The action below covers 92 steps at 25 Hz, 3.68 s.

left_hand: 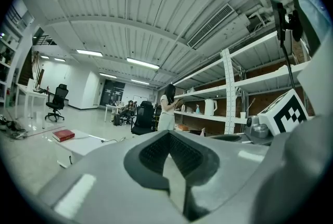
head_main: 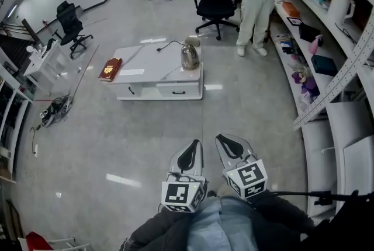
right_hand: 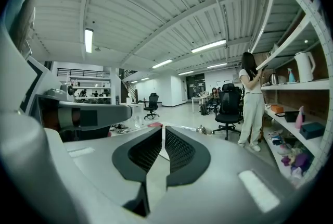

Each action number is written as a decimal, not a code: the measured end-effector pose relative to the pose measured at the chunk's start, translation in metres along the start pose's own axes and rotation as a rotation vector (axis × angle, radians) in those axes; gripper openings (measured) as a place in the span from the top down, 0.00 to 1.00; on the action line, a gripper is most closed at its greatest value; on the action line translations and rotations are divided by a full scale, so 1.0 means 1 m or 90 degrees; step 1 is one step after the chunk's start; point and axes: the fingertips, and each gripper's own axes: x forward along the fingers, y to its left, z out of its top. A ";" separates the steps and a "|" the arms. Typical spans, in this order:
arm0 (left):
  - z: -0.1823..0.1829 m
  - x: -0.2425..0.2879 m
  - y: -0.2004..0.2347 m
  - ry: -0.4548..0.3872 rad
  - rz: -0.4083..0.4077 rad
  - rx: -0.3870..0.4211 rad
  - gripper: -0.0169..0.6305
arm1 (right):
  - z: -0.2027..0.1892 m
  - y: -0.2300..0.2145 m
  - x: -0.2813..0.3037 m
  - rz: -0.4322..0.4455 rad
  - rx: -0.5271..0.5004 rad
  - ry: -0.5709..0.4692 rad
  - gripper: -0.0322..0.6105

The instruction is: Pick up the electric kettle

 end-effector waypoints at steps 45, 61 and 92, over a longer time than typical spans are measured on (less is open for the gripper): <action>0.011 0.293 0.092 0.111 0.009 0.044 0.97 | 0.038 -0.198 0.241 0.045 0.064 -0.001 0.91; 0.019 0.369 0.261 0.087 0.017 -0.022 0.97 | 0.061 -0.195 0.413 0.021 0.055 0.043 0.91; 0.035 0.468 0.437 0.088 -0.049 -0.078 0.97 | 0.094 -0.239 0.569 -0.150 0.041 0.061 0.91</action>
